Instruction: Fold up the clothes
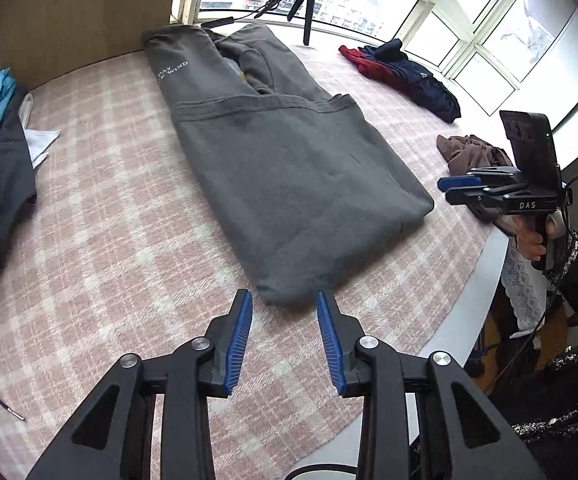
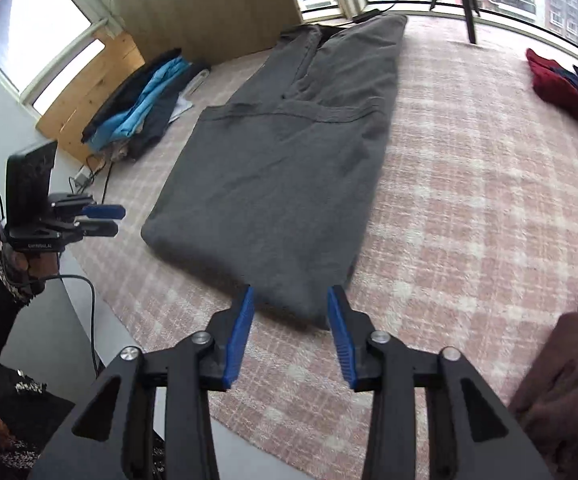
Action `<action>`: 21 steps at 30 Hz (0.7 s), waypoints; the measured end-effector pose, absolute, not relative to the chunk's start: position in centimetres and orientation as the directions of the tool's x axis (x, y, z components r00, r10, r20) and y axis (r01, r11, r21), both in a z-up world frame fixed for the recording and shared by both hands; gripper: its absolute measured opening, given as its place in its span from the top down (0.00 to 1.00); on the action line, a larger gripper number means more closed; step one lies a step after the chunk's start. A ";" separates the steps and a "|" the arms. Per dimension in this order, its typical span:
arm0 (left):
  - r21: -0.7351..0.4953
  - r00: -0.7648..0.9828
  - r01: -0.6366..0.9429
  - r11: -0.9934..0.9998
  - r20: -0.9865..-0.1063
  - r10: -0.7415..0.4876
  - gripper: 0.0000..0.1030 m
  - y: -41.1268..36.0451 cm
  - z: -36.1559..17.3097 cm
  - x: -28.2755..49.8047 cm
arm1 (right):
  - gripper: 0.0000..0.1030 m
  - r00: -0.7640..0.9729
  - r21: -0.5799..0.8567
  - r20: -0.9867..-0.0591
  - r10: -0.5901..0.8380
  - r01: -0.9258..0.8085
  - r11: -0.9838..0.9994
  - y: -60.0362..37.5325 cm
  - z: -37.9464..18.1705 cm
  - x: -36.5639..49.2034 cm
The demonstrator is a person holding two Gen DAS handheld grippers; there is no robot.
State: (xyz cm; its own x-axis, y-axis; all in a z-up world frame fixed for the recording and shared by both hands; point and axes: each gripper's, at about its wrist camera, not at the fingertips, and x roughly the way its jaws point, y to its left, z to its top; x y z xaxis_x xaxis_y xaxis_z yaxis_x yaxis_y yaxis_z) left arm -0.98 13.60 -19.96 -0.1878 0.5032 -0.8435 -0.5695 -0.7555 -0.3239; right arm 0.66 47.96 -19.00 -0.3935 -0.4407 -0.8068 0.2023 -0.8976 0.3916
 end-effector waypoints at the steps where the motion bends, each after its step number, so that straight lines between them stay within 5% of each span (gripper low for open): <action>1: -0.332 -0.177 -0.568 -0.753 -0.844 0.506 0.69 13.7 -20.5 -1.3 | 0.61 -0.389 0.419 -0.800 -0.457 0.184 -0.889 48.4 -19.4 0.5; 8: -0.380 -0.111 -0.572 -0.727 -0.842 0.527 0.70 15.6 -24.0 -2.4 | 0.61 -0.341 0.475 -0.793 -0.504 0.173 -0.863 47.6 -22.2 -1.3; 13: -0.410 -0.137 -0.624 -0.665 -0.781 0.610 0.70 16.0 -21.6 -1.0 | 0.61 -0.368 0.456 -0.779 -0.507 0.222 -0.862 46.6 -20.9 -0.6; 21: -0.373 -0.109 -0.634 -0.677 -0.824 0.556 0.69 16.2 -23.9 -2.1 | 0.61 -0.349 0.467 -0.775 -0.527 0.246 -0.850 46.7 -21.1 -1.5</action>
